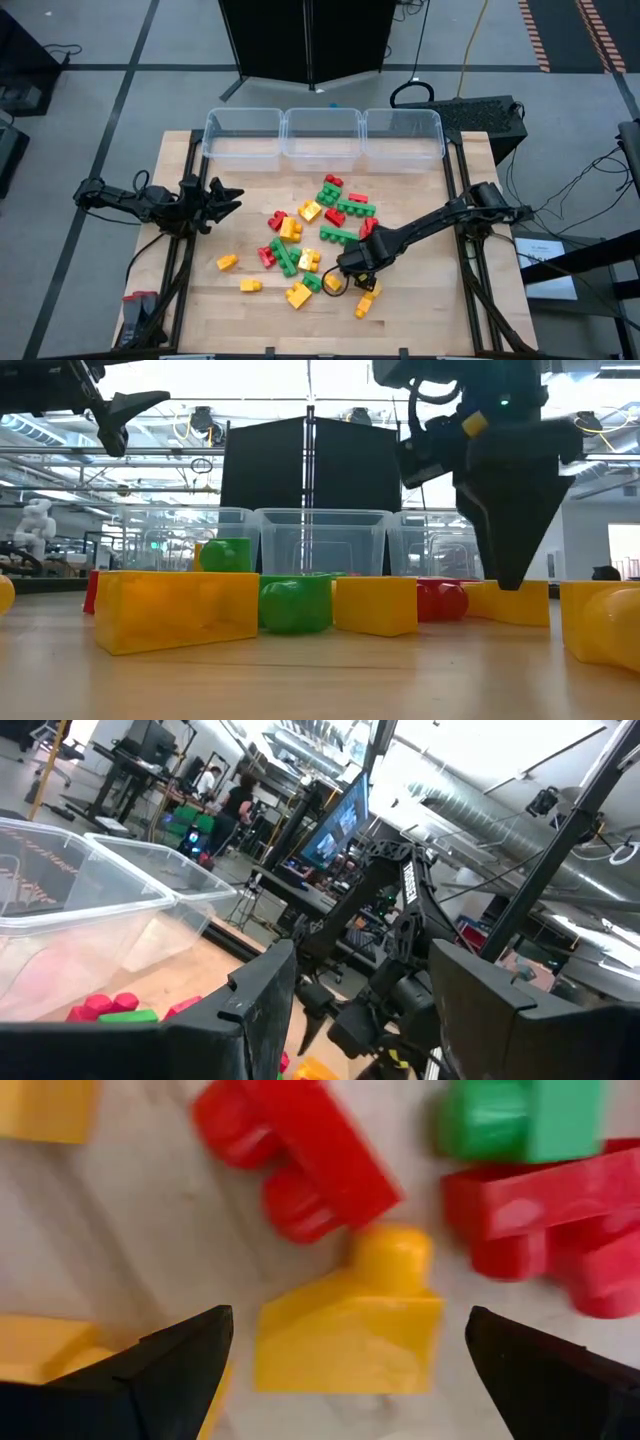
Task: Sort blocks
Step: Put the yellow game piece with 1 stud into the right transparent bin
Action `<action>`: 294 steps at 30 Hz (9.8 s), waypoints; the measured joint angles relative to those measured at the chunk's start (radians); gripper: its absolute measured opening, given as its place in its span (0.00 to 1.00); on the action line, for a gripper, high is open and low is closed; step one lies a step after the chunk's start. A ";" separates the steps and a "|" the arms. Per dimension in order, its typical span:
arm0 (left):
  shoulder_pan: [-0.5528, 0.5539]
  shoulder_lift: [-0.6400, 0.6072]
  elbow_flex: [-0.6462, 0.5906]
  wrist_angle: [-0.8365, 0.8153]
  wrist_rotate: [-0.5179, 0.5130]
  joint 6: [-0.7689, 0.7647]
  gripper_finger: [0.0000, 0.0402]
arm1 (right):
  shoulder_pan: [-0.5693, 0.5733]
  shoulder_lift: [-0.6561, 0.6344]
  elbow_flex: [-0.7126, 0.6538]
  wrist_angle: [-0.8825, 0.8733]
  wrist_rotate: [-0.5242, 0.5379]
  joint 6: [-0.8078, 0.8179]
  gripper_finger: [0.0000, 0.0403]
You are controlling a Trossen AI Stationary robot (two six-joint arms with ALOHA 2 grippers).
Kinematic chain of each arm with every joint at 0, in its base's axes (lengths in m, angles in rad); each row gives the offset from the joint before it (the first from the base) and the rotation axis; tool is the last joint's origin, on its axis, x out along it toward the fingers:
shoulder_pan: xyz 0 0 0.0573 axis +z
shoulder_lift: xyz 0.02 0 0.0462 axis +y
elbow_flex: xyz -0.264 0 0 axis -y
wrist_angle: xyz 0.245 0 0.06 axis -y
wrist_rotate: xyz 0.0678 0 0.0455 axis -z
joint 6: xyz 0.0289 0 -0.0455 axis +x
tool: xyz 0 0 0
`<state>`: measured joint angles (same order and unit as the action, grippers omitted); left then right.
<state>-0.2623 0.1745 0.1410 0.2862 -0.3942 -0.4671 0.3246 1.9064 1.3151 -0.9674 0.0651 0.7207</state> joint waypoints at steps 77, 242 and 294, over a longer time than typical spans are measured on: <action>0.000 0.000 0.000 -0.042 -0.006 -0.026 0.52 | -0.076 -0.197 0.035 -0.207 0.219 0.160 0.25; 0.000 0.008 0.000 -0.147 -0.030 -0.078 0.52 | -1.097 -0.269 0.056 0.027 0.114 -0.522 0.76; 0.000 0.008 0.000 -0.177 0.024 -0.104 0.52 | 0.179 0.178 0.218 0.117 -0.224 -0.798 0.75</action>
<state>-0.2623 0.1822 0.1410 0.1096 -0.3705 -0.5713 0.5034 2.0842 1.5330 -0.8501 -0.1586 -0.0777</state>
